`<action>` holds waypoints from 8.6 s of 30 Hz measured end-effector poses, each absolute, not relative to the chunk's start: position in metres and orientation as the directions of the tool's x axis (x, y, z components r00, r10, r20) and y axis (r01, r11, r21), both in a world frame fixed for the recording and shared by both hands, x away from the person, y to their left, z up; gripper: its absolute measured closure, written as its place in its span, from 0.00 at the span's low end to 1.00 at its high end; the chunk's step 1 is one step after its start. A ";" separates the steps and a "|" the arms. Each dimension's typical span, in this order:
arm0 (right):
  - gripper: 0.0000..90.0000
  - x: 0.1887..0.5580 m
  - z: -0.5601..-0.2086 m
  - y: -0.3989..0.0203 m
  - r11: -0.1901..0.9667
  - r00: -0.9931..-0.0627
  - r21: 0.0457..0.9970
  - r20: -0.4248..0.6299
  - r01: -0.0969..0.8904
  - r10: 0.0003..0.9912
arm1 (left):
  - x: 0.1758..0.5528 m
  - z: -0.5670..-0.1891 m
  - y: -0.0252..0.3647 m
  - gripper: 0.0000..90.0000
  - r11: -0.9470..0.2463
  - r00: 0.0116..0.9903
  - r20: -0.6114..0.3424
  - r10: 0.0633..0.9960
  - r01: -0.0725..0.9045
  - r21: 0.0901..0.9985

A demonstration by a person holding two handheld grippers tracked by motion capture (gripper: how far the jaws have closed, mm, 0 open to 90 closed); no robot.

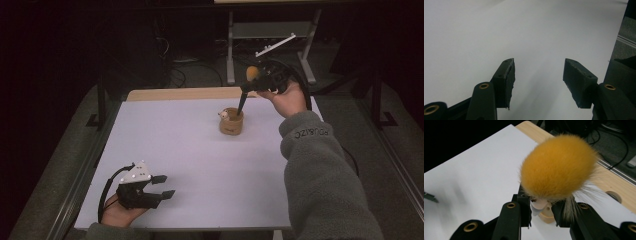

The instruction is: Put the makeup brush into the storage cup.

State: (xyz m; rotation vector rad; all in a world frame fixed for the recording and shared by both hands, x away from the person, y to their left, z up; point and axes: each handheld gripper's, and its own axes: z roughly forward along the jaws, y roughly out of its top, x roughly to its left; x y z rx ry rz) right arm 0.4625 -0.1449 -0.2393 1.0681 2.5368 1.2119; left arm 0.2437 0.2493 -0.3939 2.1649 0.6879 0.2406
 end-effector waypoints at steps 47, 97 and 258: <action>0.77 0.500 -0.310 -0.127 0.356 -0.632 0.675 0.213 0.647 0.745 | 0.243 -0.396 0.253 0.45 -0.503 0.820 -0.062 0.569 0.407 0.762; 0.69 0.493 -0.353 -0.144 0.282 -0.567 0.649 0.281 0.707 0.775 | 0.244 -0.396 0.251 0.45 -0.508 0.824 -0.064 0.563 0.406 0.760; 0.25 0.291 -0.411 -0.246 0.243 -0.649 0.746 0.313 0.620 0.694 | 0.247 -0.400 0.259 0.34 -0.467 0.760 -0.077 0.645 0.472 0.748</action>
